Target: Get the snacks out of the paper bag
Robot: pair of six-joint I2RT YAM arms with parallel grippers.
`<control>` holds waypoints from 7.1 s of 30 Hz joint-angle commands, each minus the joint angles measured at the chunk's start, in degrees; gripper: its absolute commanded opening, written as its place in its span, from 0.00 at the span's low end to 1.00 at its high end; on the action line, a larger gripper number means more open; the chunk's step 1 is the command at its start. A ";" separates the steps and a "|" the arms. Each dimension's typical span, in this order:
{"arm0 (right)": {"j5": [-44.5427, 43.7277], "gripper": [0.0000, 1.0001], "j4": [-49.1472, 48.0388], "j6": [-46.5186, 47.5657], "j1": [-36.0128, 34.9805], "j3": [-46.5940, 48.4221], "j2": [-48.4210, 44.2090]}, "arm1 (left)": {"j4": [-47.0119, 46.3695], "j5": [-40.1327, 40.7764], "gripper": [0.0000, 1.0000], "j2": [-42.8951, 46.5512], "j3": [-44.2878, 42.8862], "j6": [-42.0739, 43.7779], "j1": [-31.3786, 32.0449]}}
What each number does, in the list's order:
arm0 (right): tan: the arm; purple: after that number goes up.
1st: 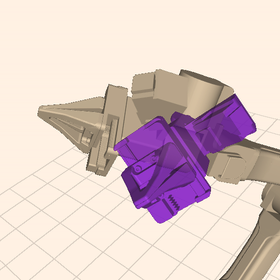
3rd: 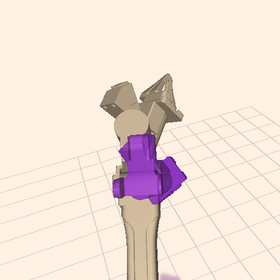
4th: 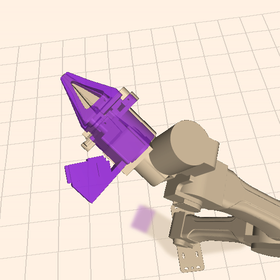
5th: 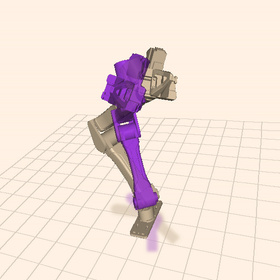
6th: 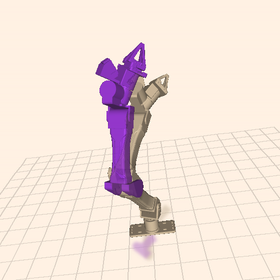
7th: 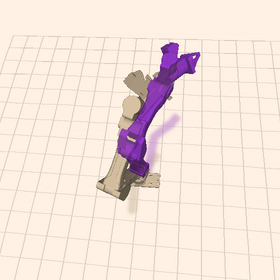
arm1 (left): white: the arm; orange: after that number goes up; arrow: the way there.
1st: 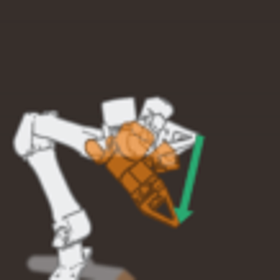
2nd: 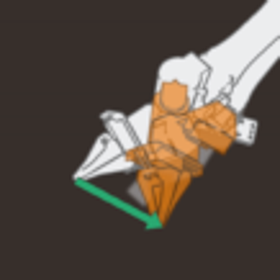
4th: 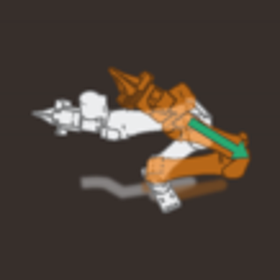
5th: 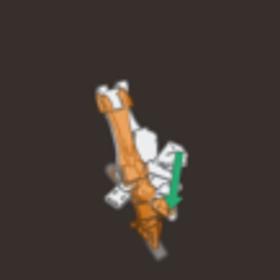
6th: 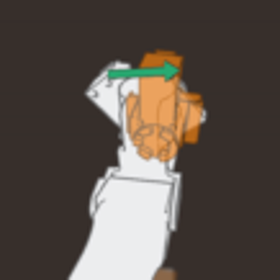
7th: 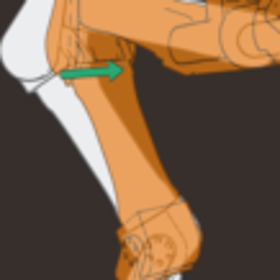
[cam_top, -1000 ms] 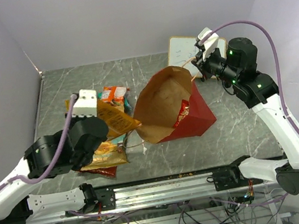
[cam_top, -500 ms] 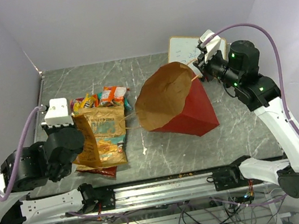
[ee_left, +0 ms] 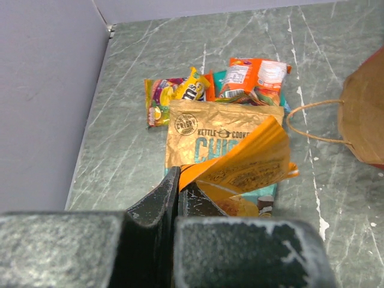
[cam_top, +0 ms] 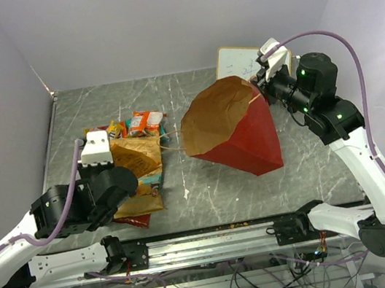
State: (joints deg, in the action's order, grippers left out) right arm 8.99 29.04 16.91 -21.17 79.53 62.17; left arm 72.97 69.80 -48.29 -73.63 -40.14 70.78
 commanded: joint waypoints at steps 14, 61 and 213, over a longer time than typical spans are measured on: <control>-1.00 0.00 0.98 -0.56 0.01 0.07 -2.26 | -2.10 0.23 0.07 -6.15 2.70 -3.54 -0.06; -3.88 0.00 2.64 0.28 -0.01 1.86 -2.35 | -41.96 -15.08 0.74 -25.98 4.10 33.63 -28.65; 6.45 0.00 -3.08 -9.68 -3.86 4.57 4.47 | -107.91 -30.99 0.91 -78.15 -5.35 25.24 -4.69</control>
State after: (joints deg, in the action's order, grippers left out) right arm 14.87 28.14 6.90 -23.99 83.77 67.75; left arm -33.50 33.76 -125.14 -74.78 -12.80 67.00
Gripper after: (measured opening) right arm 0.004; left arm 0.892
